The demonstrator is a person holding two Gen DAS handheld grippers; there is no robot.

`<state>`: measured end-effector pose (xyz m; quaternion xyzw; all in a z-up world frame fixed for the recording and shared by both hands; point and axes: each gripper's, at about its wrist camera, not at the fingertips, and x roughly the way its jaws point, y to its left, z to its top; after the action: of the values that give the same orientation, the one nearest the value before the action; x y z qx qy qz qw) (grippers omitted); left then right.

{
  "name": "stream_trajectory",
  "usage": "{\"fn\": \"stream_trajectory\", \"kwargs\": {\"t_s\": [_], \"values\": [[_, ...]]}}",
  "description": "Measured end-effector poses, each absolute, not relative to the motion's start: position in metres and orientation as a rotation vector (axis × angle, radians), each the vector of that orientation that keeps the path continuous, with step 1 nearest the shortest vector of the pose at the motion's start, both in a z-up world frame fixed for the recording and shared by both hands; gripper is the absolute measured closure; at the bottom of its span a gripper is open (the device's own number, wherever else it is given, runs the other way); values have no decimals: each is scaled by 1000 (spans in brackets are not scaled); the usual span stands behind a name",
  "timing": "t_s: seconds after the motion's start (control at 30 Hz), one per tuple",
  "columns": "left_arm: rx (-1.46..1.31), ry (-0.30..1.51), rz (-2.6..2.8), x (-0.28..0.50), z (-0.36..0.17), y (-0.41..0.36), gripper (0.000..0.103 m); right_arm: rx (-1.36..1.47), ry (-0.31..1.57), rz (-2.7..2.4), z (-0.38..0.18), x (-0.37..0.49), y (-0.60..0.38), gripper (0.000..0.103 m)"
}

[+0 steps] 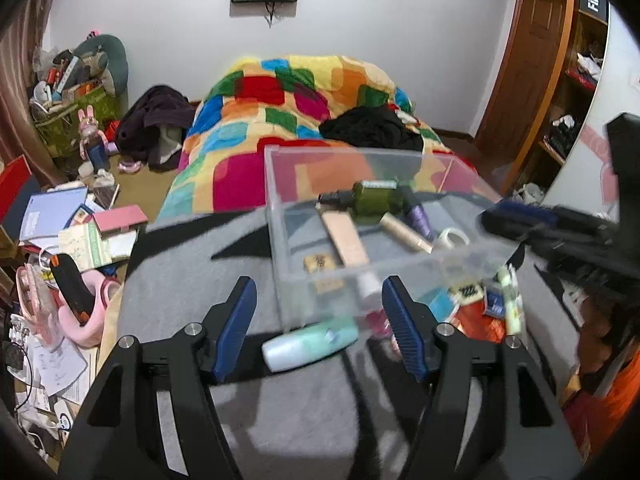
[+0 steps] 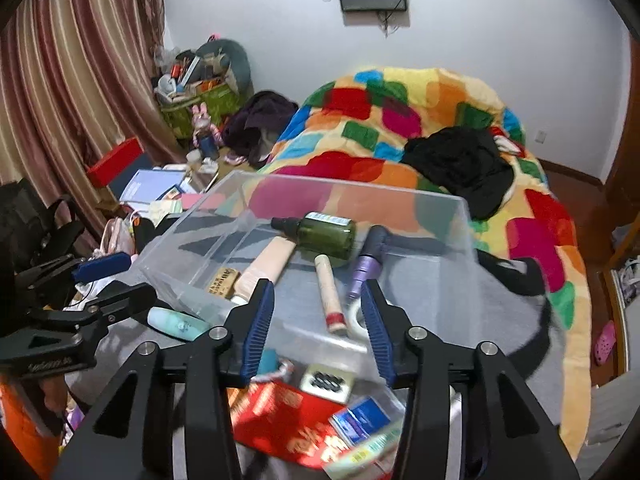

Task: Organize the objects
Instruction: 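Reach the right gripper to the white pen while the left approaches the mint-green bottle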

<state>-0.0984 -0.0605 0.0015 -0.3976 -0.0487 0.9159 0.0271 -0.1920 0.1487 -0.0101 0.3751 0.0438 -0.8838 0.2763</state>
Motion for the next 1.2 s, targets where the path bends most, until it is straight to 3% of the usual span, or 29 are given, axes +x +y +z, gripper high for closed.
{"fn": "stream_trajectory", "kwargs": {"t_s": [0.27,0.47,0.7,0.8,0.97,1.1,1.2], "values": [[-1373,-172,2715,-110,-36,-65,38,1011,91,-2513,-14,-175,206,51],[-1367,-173,2681,-104,-36,-58,38,1162,-35,-2502,-43,-176,240,51],[-1377,-119,2583,-84,-40,-35,54,1277,-84,-2436,-77,-167,240,51],[-1376,-56,2543,-71,-42,-20,55,1266,-40,-2460,-78,-161,242,51],[-1308,1,2638,-59,-26,-23,54,1286,-41,-2454,-80,-158,247,51],[-1336,-40,2732,-82,-22,-49,41,1284,-58,-2435,-78,-158,244,51],[-1397,-44,2740,-102,-29,-58,40,1296,-30,-2430,-81,-156,238,51]]}}
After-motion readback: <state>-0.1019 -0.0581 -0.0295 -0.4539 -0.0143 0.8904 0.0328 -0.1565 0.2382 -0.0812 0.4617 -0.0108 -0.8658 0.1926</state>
